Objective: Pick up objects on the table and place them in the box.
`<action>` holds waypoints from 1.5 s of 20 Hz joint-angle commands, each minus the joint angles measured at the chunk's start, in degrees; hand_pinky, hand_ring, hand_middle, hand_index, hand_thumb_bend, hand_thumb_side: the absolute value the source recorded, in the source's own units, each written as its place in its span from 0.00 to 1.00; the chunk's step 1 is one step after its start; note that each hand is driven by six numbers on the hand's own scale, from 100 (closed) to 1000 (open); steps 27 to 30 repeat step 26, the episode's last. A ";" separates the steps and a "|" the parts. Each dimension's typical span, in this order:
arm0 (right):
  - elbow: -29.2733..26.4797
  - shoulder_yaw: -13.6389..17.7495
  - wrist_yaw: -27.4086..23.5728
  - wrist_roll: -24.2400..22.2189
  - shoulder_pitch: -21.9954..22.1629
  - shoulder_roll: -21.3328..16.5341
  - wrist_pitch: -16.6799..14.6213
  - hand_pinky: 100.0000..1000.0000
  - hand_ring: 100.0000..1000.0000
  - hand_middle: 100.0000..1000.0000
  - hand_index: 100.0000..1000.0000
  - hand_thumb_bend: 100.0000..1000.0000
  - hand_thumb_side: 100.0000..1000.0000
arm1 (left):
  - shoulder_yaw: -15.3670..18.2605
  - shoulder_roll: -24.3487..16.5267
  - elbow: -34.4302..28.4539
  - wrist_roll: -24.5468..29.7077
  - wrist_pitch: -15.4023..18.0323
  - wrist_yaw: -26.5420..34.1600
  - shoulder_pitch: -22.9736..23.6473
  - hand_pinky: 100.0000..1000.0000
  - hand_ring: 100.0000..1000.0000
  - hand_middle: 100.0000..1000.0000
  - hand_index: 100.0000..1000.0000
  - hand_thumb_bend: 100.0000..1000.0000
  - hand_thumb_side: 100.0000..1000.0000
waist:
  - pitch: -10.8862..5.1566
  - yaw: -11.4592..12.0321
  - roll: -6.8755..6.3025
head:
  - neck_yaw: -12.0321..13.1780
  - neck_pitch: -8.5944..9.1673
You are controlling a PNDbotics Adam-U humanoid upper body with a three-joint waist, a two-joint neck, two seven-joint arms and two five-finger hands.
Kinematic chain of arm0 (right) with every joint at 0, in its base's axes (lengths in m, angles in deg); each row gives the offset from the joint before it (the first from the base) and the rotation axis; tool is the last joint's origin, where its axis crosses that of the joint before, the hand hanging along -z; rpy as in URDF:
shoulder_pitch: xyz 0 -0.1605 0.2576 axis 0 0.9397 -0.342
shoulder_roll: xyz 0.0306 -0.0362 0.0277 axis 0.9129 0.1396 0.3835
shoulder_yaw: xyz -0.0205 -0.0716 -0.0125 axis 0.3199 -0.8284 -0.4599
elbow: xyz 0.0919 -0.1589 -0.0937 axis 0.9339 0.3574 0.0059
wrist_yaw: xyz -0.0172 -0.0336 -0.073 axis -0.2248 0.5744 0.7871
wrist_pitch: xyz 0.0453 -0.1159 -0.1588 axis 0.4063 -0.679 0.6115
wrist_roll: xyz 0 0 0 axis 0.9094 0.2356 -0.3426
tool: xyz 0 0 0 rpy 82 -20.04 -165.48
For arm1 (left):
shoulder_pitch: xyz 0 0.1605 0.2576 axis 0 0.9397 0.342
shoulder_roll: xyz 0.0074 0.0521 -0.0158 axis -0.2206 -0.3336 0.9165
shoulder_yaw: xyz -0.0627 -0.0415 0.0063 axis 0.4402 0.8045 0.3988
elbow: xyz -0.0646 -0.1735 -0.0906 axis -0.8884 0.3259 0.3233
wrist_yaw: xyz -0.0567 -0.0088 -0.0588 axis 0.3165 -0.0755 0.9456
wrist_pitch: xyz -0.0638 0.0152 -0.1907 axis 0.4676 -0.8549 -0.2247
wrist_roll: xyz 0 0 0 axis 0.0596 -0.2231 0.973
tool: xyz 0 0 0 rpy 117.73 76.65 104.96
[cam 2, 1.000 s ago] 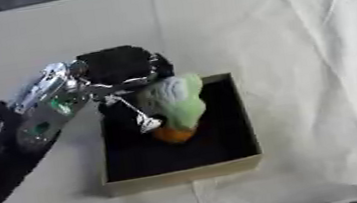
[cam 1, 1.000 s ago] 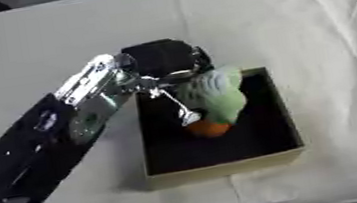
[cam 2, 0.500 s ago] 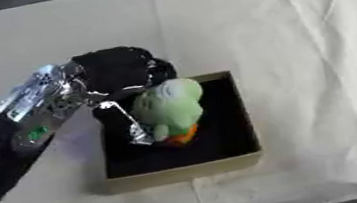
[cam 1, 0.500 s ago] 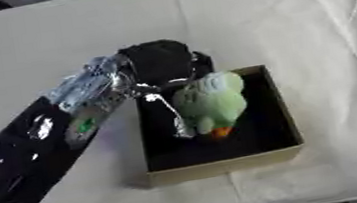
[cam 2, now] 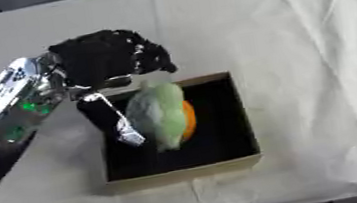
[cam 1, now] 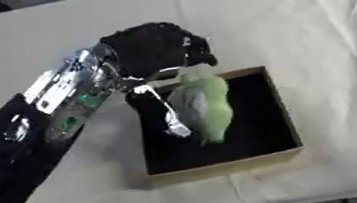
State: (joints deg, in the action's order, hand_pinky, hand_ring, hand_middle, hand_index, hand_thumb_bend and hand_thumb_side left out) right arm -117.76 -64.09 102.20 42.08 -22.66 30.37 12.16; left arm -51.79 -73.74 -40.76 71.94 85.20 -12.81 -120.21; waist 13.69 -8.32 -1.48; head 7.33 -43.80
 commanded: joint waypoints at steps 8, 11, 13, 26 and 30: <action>-0.57 0.53 0.13 -0.29 -0.50 -0.71 0.14 0.83 0.86 0.74 0.79 0.00 0.80 | 4.36 -2.15 -6.25 -1.21 -4.30 5.43 -0.93 0.75 0.71 0.73 0.87 0.51 0.78 | -1.67 0.57 0.41 | -0.15 -0.25; -0.63 0.59 0.19 -0.22 -0.53 -0.67 0.16 0.83 0.86 0.74 0.79 0.00 0.79 | 5.29 -2.30 -7.58 -2.21 -5.18 7.14 -0.70 0.75 0.71 0.73 0.87 0.47 0.77 | -1.73 0.73 0.49 | -0.24 -0.26; -0.72 0.60 0.22 -0.13 -0.58 -0.68 0.15 0.83 0.86 0.74 0.79 0.00 0.79 | 6.25 -2.49 -8.67 -3.62 -5.68 8.87 -0.28 0.75 0.69 0.73 0.87 0.39 0.76 | -1.73 0.89 0.53 | -0.40 -0.29; -2.14 0.87 -0.08 1.02 -0.54 -1.67 -0.01 0.83 0.86 0.74 0.79 0.00 0.78 | 19.15 -8.98 -10.94 -24.40 -8.15 25.49 11.67 0.72 0.61 0.68 0.85 0.00 0.74 | -1.15 1.91 1.08 | -2.29 -0.29; -2.14 0.87 -0.08 1.02 -0.54 -1.67 -0.01 0.83 0.86 0.74 0.79 0.00 0.78 | 19.15 -8.98 -10.94 -24.40 -8.15 25.49 11.67 0.72 0.61 0.68 0.85 0.00 0.74 | -1.15 1.91 1.08 | -2.29 -0.29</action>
